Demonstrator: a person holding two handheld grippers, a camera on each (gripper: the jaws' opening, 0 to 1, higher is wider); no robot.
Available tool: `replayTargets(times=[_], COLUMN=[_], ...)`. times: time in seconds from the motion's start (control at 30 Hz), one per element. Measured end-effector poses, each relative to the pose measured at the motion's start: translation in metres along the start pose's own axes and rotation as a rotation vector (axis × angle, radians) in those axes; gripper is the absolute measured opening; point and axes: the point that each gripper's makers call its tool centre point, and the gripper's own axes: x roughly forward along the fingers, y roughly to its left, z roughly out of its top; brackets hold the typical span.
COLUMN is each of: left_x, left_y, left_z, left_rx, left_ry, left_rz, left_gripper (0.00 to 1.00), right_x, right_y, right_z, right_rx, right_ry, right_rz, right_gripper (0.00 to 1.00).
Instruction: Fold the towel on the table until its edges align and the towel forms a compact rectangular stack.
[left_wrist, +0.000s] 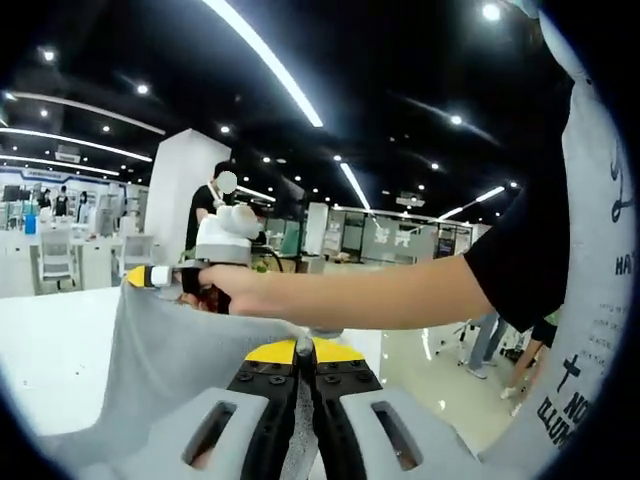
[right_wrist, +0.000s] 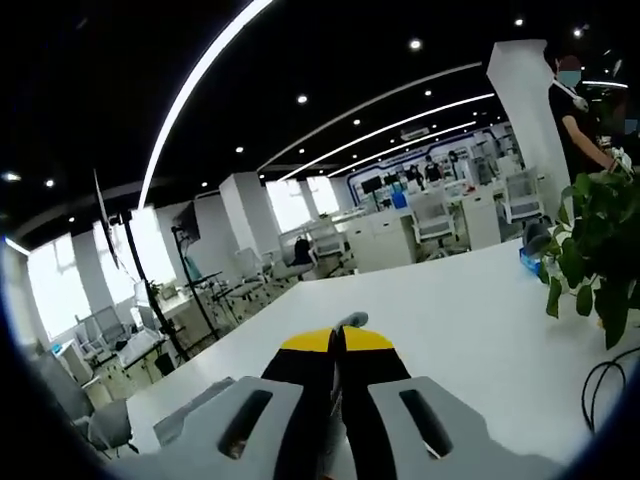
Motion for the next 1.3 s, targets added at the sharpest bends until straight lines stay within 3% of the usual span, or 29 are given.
replayTargets(times=[0.43, 0.73, 0.97, 1.3], left_x=[-0.051, -0.111, -0.151, -0.191], left_y=[0.023, 0.051, 0.065, 0.078], left_z=[0.011, 0.022, 0.031, 0.019], left_rx=[0.006, 0.053, 0.088, 0.060], left_ry=[-0.038, -0.052, -0.037, -0.028], left_rz=[0.116, 0.253, 0.309, 0.389], left_gripper=[0.03, 0.03, 0.03, 0.03], right_x=[0.024, 0.051, 0.069, 0.098], right_y=[0.036, 0.076, 0.107, 0.153], right_z=[0.012, 0.018, 0.019, 0.007], right_rx=[-0.011, -0.010, -0.001, -0.026], right_ry=[-0.013, -0.012, -0.017, 0.010], right_rz=[0.052, 0.107, 0.145, 0.195], right_gripper=[0.00, 0.00, 0.00, 0.00])
